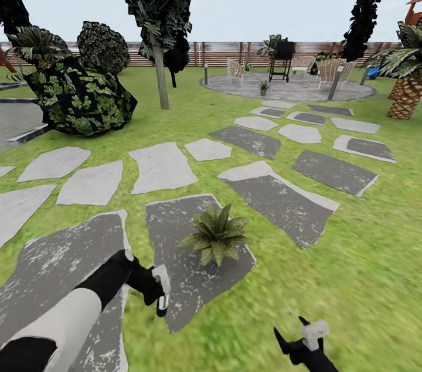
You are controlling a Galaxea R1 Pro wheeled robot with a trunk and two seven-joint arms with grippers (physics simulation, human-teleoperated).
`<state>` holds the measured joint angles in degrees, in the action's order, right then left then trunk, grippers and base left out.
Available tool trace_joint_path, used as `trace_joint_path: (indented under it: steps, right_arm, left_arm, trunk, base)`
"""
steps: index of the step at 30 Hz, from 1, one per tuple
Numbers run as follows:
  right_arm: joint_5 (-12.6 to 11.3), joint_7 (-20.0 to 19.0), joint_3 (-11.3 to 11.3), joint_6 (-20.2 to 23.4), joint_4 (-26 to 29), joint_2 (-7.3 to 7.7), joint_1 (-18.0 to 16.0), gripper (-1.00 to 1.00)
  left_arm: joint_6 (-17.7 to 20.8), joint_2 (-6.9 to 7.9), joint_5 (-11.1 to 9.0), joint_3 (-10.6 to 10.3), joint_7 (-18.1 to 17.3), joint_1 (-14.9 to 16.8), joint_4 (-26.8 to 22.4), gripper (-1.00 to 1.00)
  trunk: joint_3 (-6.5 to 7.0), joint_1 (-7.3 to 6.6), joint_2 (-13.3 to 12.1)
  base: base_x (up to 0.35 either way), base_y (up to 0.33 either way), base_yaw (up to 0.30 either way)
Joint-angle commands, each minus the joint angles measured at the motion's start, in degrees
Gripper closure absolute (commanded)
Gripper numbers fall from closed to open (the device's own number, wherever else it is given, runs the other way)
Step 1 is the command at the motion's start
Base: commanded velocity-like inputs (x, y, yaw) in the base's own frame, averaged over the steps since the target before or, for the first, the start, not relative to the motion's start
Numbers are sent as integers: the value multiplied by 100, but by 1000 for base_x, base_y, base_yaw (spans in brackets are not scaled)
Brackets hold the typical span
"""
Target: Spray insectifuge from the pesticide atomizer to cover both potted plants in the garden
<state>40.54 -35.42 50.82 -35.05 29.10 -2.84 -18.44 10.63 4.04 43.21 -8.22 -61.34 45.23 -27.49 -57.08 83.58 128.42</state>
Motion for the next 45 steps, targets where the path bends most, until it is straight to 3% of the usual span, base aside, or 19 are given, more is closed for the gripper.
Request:
trace_joint_path:
  steps: [1, 3, 4, 5, 7, 11, 13, 17, 18, 21, 29, 32, 36, 43, 45]
  right_arm:
    - [44, -9, -596, -15, 28, 0, -6, -100]
    - [59, -10, -1124, -6, 89, 2, -17, -100]
    - [68, -13, -1524, 8, 193, -1, -32, -100]
    - [69, -11, -1948, 52, 320, -3, -44, -100]
    - [67, -15, -2574, 317, 504, -7, -71, -100]
    - [54, -154, -3416, 872, 767, -24, -203, -100]
    - [52, -403, -3648, 1045, 806, -38, -331, -100]
    - [51, -1148, -3829, 1522, 827, -65, -742, -100]
    - [51, -1291, -3836, 1555, 828, -66, -817, 100]
    - [52, -1544, -3844, 1588, 828, -67, -966, 100]
    - [55, -2250, -3851, 1609, 826, -80, -1481, 100]
    - [62, -2508, -3888, 1822, 827, -270, -1665, 100]
    - [59, -2628, -4139, 2093, 966, -368, -1711, 100]
    - [51, -2636, -4185, 2119, 1001, -375, -1715, 100]
    - [51, -2636, -4185, 2120, 1001, -376, -1715, 100]
  left_arm:
    - [46, -7, 87, -422, -209, 64, -11, 100]
    - [54, -53, 298, -705, -352, 94, -11, 100]
    - [61, -108, 390, -828, -407, 103, -8, 100]
    - [69, -145, 443, -893, -454, 108, -8, 100]
    - [82, -181, 498, -940, -549, 119, -12, 100]
    - [100, -204, 625, -960, -872, 212, -29, 100]
    - [104, -204, 643, -961, -936, 223, -63, 100]
    - [53, -187, 611, -928, -958, 225, -91, 100]
    - [49, -186, 597, -914, -939, 224, -90, 100]
    - [52, -208, 566, -896, -902, 223, -102, 100]
    - [54, -655, 563, -857, -594, 220, -99, 100]
    - [54, -769, 563, -851, -373, 215, -98, 100]
    - [54, -797, 557, -848, -266, 203, -97, 100]
    - [54, -882, 540, -840, -255, 198, -98, 100]
    - [48, -918, 366, -842, -255, 197, -98, 100]
  trunk:
    - [-6, -1, 2]
    - [-6, -1, 2]
    - [-6, -1, 2]
    - [-6, -1, 2]
    - [-6, -1, 2]
    - [-6, -1, 2]
    - [-6, -1, 2]
    - [-6, -1, 2]
    - [-6, -1, 2]
    - [-6, -1, 2]
    - [-6, -1, 2]
    - [-6, -1, 2]
    - [-6, -1, 2]
    - [-6, -1, 2]
    - [-6, -1, 2]
  base:
    - [0, 0, 0]
    - [0, 0, 0]
    - [0, 0, 0]
    - [0, 0, 0]
    - [0, 0, 0]
    - [0, 0, 0]
    - [0, 0, 0]
    - [0, 0, 0]
    - [0, 0, 0]
    - [0, 0, 0]
    - [0, 0, 0]
    - [0, 0, 0]
    - [0, 0, 0]
    - [0, 0, 0]
    - [0, 0, 0]
